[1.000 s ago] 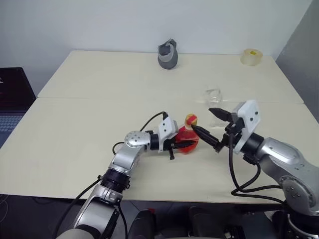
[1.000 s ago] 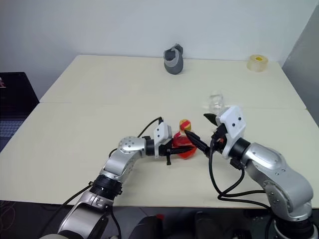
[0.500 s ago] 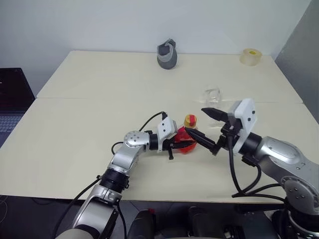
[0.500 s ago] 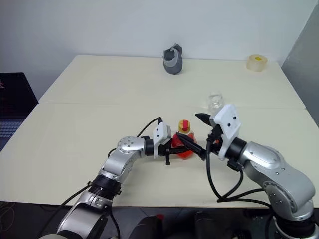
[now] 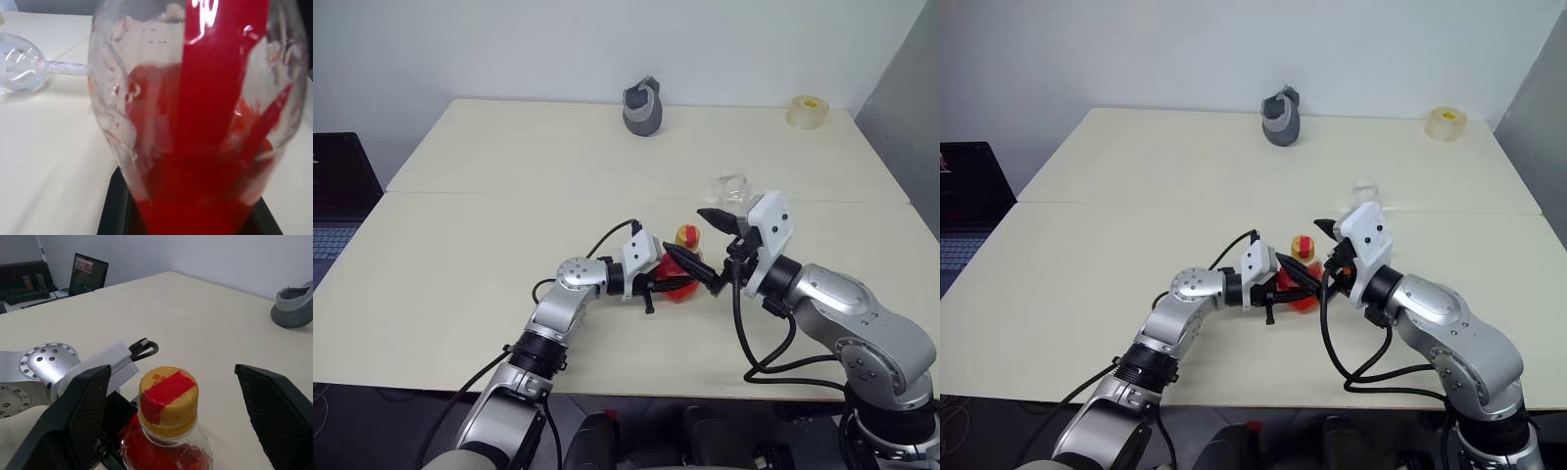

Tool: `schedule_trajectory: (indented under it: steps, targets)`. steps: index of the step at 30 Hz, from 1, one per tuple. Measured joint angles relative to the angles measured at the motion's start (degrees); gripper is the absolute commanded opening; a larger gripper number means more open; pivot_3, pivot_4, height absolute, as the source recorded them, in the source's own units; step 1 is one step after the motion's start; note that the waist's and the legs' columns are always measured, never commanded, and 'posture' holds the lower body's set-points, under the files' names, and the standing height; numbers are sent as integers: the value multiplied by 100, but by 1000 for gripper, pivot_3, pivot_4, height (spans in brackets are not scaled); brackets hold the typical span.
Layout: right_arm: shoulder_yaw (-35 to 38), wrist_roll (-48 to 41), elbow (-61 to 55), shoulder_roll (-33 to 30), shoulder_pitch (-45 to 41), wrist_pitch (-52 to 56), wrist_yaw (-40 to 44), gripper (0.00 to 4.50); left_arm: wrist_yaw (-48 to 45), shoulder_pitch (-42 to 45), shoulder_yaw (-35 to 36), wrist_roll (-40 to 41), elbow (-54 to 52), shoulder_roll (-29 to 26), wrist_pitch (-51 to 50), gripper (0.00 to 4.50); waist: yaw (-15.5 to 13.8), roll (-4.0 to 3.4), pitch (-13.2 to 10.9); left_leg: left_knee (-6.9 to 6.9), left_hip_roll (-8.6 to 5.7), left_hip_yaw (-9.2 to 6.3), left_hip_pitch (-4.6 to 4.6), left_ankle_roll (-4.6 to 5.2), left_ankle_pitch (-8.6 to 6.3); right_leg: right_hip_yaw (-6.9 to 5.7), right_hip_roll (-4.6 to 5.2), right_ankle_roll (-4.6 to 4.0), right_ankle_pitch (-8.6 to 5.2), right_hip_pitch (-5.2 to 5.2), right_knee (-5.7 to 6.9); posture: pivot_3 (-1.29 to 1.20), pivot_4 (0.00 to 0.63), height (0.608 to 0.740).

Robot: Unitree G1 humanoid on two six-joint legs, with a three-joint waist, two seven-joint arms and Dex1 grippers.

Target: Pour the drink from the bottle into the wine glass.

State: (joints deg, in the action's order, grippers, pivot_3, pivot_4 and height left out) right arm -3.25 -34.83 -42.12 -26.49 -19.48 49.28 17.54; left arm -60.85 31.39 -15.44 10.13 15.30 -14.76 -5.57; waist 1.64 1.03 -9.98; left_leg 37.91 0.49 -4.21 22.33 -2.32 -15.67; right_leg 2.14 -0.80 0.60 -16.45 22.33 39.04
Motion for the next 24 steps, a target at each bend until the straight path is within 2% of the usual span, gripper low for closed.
schedule_trajectory:
  steps: [6, 14, 24]
  targets:
    - [-16, 26, 12, -4, 9, -4, 75, 1267, 6, 0, 0, 0, 0, 0, 0, 746, 0, 0, 0, 0, 0, 0, 0, 0, 0, 0, 0, 0, 0, 0, 0, 0, 150, 740]
    - [102, -92, 12, 88, 134, -63, 127, 1220, -5, 0, -1, 0, -2, 11, 13, 746, 0, 0, 0, 0, 0, 0, 0, 0, 0, 0, 0, 0, 0, 0, 0, 0, 150, 740]
    - [742, -981, 52, 388, 325, 60, 110, 1220, -103, 30, -10, 12, -154, 91, 17, 746, 1, 0, 0, 0, 0, 1, 0, 0, 0, 1, 0, -1, 1, 0, 1, 0, 150, 740]
